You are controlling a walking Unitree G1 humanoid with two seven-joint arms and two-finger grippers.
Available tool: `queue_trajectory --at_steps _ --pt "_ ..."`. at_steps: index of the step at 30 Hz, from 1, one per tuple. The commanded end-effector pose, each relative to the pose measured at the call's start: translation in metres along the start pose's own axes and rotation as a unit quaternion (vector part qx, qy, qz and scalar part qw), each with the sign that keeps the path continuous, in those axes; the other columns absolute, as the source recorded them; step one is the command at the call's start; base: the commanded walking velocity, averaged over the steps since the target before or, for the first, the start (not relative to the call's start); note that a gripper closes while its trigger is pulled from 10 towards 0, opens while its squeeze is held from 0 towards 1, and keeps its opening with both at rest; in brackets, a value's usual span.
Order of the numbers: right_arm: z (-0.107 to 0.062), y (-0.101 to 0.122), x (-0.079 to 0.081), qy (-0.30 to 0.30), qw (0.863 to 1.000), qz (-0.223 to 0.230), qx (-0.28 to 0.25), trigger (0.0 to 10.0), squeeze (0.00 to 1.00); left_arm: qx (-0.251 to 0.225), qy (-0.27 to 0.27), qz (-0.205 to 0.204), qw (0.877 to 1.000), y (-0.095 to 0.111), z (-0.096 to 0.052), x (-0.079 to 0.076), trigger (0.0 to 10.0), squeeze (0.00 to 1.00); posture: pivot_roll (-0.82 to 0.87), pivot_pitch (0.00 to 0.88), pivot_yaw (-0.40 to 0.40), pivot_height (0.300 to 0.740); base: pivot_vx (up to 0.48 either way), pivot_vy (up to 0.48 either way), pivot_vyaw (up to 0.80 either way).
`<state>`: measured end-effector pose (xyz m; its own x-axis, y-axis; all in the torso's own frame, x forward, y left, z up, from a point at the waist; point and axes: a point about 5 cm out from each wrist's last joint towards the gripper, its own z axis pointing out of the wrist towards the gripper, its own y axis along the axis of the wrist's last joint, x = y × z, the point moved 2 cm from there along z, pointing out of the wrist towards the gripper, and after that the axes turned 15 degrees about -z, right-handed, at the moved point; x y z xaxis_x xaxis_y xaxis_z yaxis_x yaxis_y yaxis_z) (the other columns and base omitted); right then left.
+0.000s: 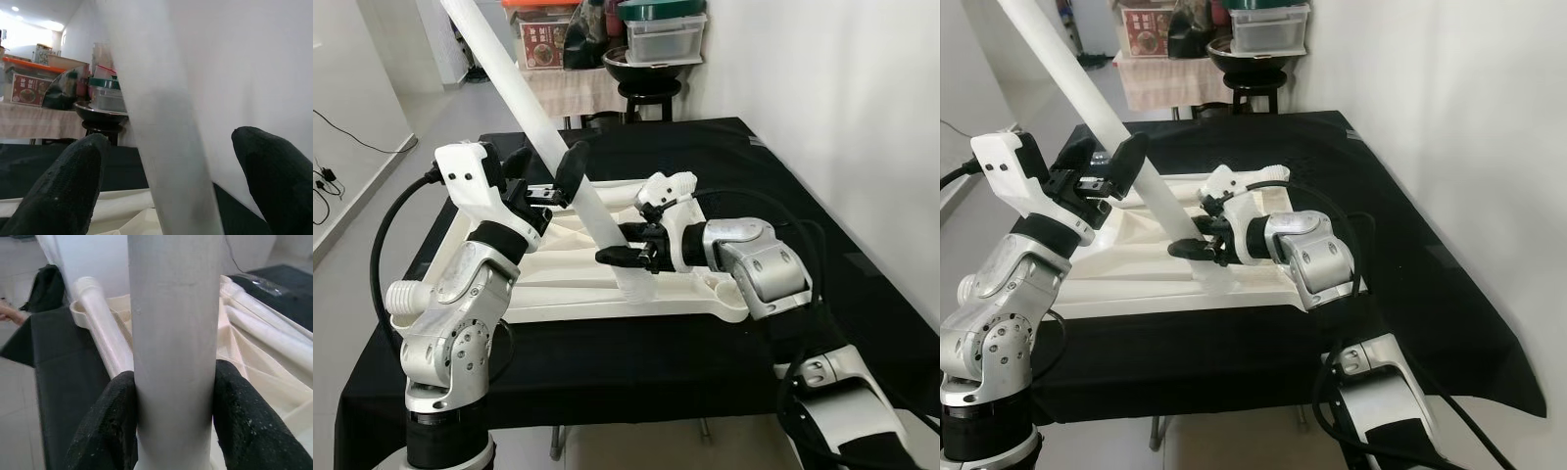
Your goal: Building children table
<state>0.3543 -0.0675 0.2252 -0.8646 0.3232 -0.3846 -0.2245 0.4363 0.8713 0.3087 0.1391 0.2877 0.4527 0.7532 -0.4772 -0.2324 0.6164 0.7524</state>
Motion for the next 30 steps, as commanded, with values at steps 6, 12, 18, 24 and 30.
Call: queue_trajectory --at_steps 6,12,18,24,30 --pt "-0.001 0.007 0.029 0.062 0.996 -0.058 -0.004 0.0 0.0 0.005 0.016 -0.005 1.0 0.007 0.009 0.01 10.0 1.0 -0.05 0.0 0.071 0.74 0.0 0.0 0.0" --pt "0.001 0.006 0.034 0.063 0.996 -0.061 0.004 0.0 0.0 0.007 -0.011 -0.012 1.0 0.011 0.016 0.004 0.0 0.0 -0.07 0.0 0.075 0.74 0.0 0.0 0.0" --pt "0.008 -0.002 0.033 0.032 0.998 -0.046 0.01 9.1 0.0 0.012 -0.036 -0.028 0.999 0.006 0.018 -0.008 0.0 0.0 -0.07 0.0 0.075 0.74 0.0 0.0 0.0" --pt "0.013 -0.001 0.03 -0.007 0.999 -0.036 -0.02 10.0 0.0 0.015 -0.047 -0.037 0.998 0.004 0.02 -0.013 0.0 0.0 -0.07 0.0 0.071 0.74 0.0 0.0 0.0" --pt "0.016 0.004 0.03 -0.055 0.992 -0.093 -0.062 10.0 0.0 0.016 -0.059 -0.043 0.997 0.005 0.023 -0.016 0.0 0.0 -0.07 0.0 0.071 0.74 0.0 0.0 0.0"
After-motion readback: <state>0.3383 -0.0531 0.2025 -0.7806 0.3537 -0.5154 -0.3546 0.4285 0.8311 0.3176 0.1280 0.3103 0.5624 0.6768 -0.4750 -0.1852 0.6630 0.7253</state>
